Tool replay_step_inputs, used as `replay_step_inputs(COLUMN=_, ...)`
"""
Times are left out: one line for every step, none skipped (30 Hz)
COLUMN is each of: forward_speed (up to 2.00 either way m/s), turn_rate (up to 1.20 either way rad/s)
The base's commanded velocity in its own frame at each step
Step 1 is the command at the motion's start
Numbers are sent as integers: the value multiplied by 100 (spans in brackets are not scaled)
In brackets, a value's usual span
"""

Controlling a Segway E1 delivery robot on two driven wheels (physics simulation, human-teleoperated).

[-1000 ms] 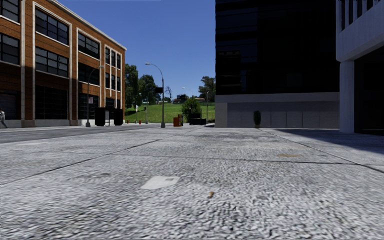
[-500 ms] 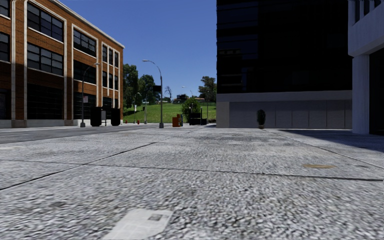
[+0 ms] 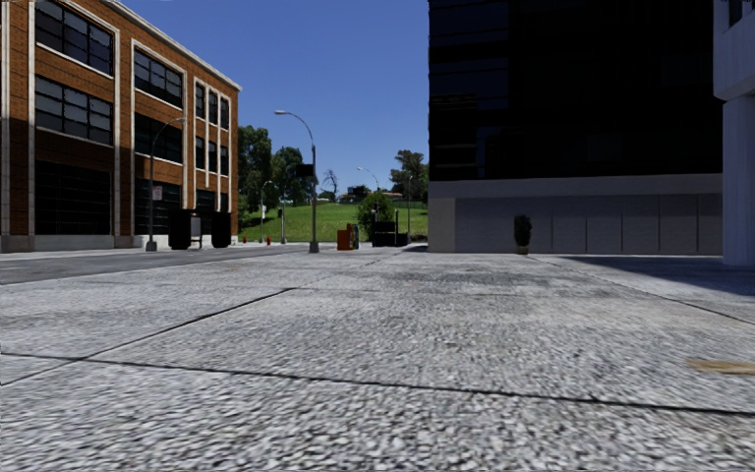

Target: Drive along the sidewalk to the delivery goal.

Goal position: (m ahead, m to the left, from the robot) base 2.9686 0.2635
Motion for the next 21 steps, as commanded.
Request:
replay_step_inputs(forward_speed=200, turn_rate=0)
replay_step_inputs(forward_speed=200, turn_rate=0)
replay_step_inputs(forward_speed=200, turn_rate=0)
replay_step_inputs(forward_speed=200, turn_rate=0)
replay_step_inputs(forward_speed=200, turn_rate=0)
replay_step_inputs(forward_speed=200, turn_rate=0)
replay_step_inputs(forward_speed=200, turn_rate=0)
replay_step_inputs(forward_speed=200, turn_rate=0)
replay_step_inputs(forward_speed=200, turn_rate=0)
replay_step_inputs(forward_speed=200, turn_rate=0)
replay_step_inputs(forward_speed=200, turn_rate=0)
replay_step_inputs(forward_speed=200, turn_rate=0)
replay_step_inputs(forward_speed=200, turn_rate=0)
replay_step_inputs(forward_speed=200, turn_rate=0)
replay_step_inputs(forward_speed=200, turn_rate=0)
replay_step_inputs(forward_speed=200, turn_rate=0)
replay_step_inputs(forward_speed=200, turn_rate=0)
replay_step_inputs(forward_speed=200, turn_rate=0)
replay_step_inputs(forward_speed=200, turn_rate=0)
replay_step_inputs(forward_speed=200, turn_rate=0)
replay_step_inputs(forward_speed=200, turn_rate=0)
